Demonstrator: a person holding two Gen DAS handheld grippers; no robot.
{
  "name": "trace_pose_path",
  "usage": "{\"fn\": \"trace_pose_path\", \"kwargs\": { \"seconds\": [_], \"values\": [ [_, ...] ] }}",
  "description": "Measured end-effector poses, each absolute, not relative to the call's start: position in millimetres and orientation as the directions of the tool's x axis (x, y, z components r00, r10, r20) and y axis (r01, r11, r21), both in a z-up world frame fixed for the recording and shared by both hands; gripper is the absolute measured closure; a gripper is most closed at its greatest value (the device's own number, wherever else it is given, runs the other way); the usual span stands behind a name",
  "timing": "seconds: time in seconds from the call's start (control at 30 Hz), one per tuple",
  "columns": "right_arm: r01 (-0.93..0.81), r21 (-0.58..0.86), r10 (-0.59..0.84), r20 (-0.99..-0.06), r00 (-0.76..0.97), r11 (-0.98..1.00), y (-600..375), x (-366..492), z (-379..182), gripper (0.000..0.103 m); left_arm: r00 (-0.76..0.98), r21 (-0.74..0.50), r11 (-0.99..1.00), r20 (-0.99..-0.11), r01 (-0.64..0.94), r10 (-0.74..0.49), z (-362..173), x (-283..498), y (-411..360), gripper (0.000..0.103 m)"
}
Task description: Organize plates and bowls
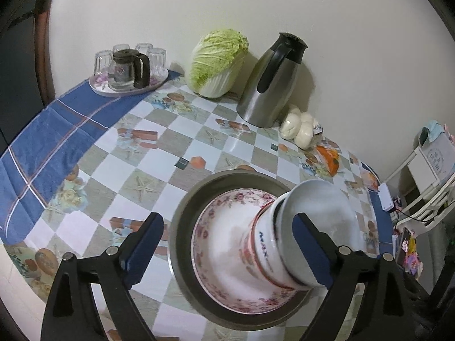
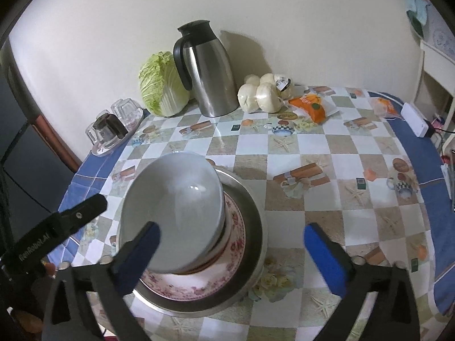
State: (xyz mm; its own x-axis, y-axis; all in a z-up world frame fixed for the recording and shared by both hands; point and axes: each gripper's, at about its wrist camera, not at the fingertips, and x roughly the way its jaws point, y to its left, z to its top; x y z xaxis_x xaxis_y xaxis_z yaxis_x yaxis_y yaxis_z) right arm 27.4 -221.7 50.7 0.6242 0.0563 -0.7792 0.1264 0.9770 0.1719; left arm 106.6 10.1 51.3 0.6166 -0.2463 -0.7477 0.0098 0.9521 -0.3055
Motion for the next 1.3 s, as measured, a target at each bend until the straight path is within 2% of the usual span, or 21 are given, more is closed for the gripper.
{"fn": "trace_pose_path", "kwargs": {
  "seconds": [0.17,0.63,0.8,1.3],
  "values": [
    [0.128,0.162,0.042,-0.763,0.645,0.978,-221,10,44,0.000,0.627,-0.227,0.974,-0.755,0.023,-0.190,46,93,12,0.004],
    [0.146,0.084,-0.022,-0.797,0.604,0.986,-223,-21,11,0.000,0.644,-0.114,0.990,-0.753,0.079,-0.138,32,64,15,0.004],
    [0.145,0.072,-0.027,-0.810,0.586,0.987,-224,-28,5,0.000,0.644,-0.051,0.997,-0.761,0.062,-0.079,24,57,17,0.004],
    [0.149,0.050,-0.040,-0.838,0.544,0.988,-228,-42,-10,0.000,0.588,-0.051,0.993,-0.802,0.110,-0.106,3,50,20,0.004]
  ]
}}
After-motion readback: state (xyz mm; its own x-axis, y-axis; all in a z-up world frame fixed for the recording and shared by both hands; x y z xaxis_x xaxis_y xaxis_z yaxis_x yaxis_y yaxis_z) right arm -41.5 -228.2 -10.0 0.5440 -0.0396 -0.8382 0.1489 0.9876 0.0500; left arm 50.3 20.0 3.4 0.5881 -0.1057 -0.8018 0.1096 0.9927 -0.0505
